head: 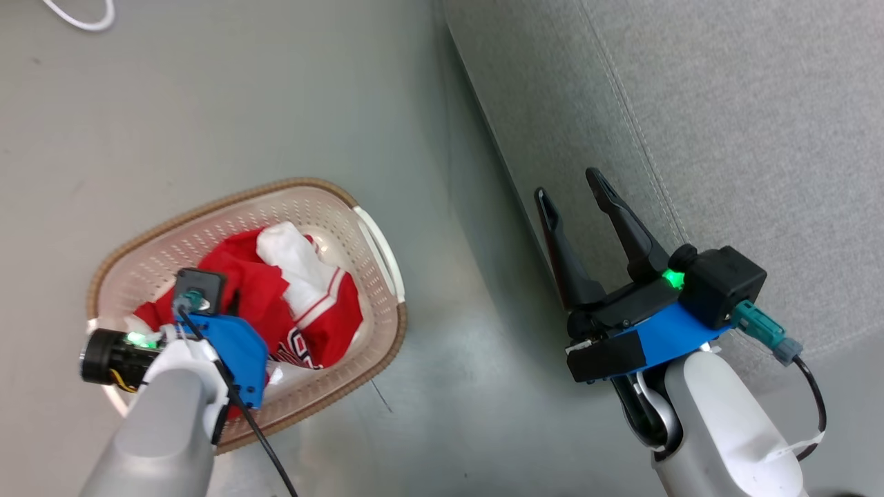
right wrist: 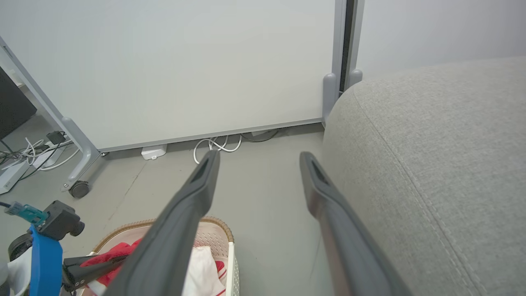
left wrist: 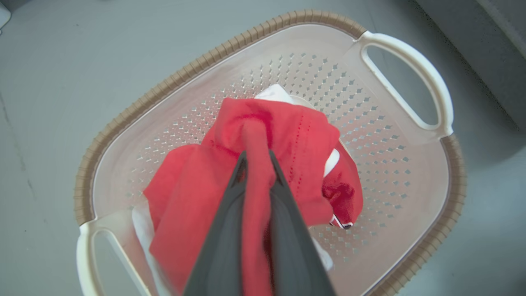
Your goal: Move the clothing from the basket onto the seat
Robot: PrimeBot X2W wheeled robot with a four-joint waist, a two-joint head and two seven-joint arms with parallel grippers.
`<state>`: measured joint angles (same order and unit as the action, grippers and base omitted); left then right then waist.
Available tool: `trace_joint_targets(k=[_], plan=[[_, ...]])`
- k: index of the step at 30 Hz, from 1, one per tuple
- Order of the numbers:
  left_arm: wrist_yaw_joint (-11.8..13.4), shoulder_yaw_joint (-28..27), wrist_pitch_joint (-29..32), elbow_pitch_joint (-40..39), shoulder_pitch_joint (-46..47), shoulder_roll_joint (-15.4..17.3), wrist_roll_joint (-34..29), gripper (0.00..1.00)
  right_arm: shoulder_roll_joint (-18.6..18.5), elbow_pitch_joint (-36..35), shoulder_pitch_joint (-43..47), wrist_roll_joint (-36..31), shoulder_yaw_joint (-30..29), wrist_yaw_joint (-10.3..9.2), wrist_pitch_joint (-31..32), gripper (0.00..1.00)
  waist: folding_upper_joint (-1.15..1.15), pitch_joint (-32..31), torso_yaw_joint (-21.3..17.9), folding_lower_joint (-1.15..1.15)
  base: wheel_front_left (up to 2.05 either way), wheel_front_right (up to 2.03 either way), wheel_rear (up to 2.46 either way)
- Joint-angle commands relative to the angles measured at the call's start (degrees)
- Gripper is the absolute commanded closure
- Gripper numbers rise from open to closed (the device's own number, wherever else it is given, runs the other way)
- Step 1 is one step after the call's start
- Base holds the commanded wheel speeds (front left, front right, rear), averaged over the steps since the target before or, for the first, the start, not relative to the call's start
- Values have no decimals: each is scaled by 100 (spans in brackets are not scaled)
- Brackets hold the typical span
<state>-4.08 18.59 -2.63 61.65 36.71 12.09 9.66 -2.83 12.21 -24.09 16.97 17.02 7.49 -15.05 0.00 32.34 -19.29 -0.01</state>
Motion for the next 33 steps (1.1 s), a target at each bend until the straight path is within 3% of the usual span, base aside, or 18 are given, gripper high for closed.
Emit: trace_joint_targets(k=[1,13,19,33], plan=[[-20,10,-58,21,-37,-35,17,100,-10,26,71,-25,-29,1,-20,0,0,-320,220,1,0,0,0],[-265,214,-737,558,-223,-825,408,100,-11,423,585,-437,-252,1,-20,0,0,-1560,858,1,0,0,0],[-315,503,-843,557,-278,-913,587,100,-12,584,827,-530,-274,1,-20,0,0,-2097,1112,1,0,0,0],[-341,1797,-695,-448,-380,-919,1676,100,-11,761,1209,-549,-200,1,22,0,0,-2822,1377,1,0,0,0]])
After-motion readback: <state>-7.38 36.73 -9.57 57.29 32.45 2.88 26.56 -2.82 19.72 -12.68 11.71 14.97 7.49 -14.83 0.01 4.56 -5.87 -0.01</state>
